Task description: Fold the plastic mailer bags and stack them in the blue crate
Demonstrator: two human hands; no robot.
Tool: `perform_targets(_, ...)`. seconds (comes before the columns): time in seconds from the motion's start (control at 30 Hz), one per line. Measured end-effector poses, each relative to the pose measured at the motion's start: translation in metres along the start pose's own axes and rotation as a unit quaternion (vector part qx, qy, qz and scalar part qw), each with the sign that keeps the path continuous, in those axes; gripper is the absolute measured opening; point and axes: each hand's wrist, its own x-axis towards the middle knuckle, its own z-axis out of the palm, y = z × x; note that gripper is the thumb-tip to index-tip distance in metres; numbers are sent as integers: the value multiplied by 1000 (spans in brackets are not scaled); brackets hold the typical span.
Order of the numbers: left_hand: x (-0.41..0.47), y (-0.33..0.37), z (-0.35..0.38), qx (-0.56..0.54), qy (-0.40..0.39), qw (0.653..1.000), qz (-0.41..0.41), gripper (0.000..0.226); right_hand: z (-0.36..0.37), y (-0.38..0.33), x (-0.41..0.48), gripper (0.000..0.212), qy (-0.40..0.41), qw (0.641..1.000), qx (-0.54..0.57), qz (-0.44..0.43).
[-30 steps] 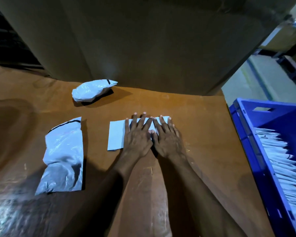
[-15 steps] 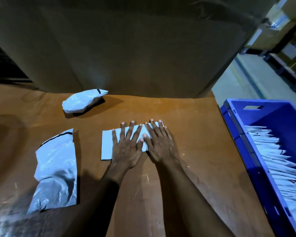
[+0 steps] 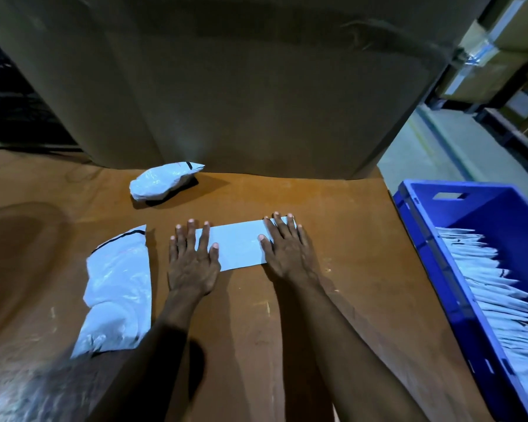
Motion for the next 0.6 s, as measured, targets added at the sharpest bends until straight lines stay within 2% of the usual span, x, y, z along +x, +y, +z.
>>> perform_targets(0.07,5,19,-7,-8,16,1000,9,73,-6,-23,6,71,9,1000,15,-23)
perform_targets(0.17,8,46,-6,-28,-7,996,83,79,1,-48,14,59,-17,996,36,-77)
perform_targets(0.27,7,38,7,-13,-23,996,82,82,14,-39,12,69,-32,995,14,-98)
perform_targets(0.4,8,19,17,-12,9,995,95,68,17,-19,13,77,-17,996,-4,-88)
perform_targets(0.5,8,9,16,-6,10,996,85,69,14,-3,10,72,-5,998,5,-59)
perform_targets(0.6,3,1,11,-3,11,998,66,71,2,16,10,57,28,998,42,-43)
